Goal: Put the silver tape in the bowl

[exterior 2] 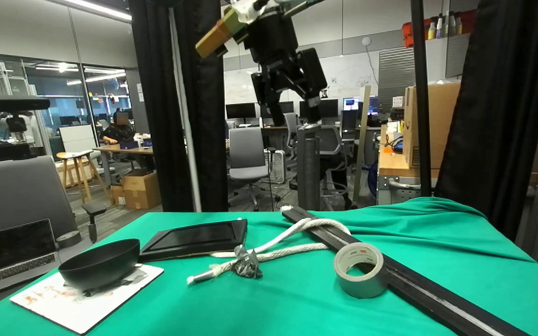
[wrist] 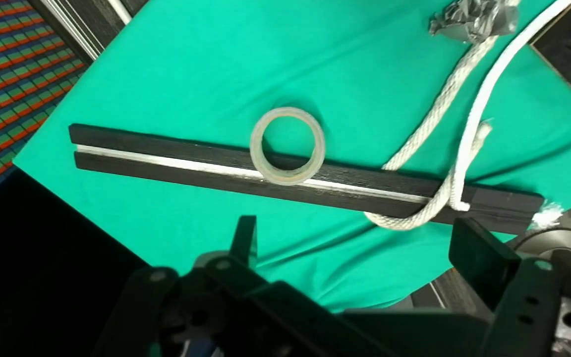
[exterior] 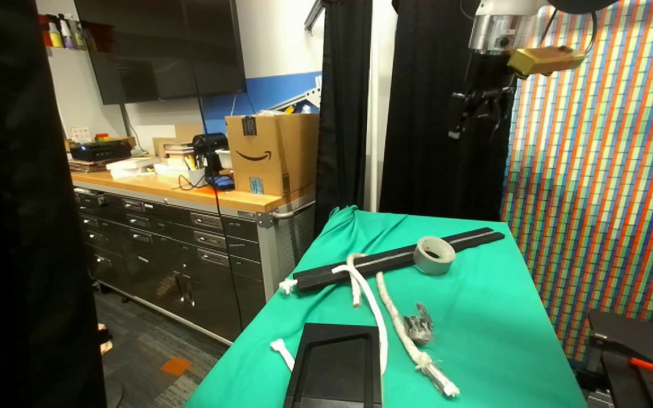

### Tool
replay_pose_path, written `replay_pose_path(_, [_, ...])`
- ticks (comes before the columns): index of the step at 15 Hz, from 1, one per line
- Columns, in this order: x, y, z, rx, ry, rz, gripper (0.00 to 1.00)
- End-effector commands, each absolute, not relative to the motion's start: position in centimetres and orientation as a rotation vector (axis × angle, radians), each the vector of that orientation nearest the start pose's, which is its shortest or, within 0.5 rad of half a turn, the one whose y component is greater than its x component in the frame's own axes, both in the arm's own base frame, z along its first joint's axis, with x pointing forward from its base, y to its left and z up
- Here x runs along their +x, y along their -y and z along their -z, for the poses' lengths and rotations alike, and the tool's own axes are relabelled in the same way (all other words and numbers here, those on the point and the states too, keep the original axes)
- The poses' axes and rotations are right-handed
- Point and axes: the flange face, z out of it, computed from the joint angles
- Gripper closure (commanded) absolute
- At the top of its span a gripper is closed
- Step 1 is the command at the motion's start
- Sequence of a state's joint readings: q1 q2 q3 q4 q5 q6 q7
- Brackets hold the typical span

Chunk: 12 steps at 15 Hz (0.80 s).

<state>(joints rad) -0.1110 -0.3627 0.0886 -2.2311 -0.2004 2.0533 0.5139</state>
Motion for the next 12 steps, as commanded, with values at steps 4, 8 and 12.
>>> replay_pose_path(4, [46.7, 7.2, -49.7, -3.165, -0.901, 0.393, 0.0])
replay_pose_path(8, [47.5, 8.7, -46.4, -3.131, -0.951, 0.312, 0.0])
replay_pose_path(12, [48.9, 9.5, -43.2, -3.081, -1.0, 0.243, 0.0])
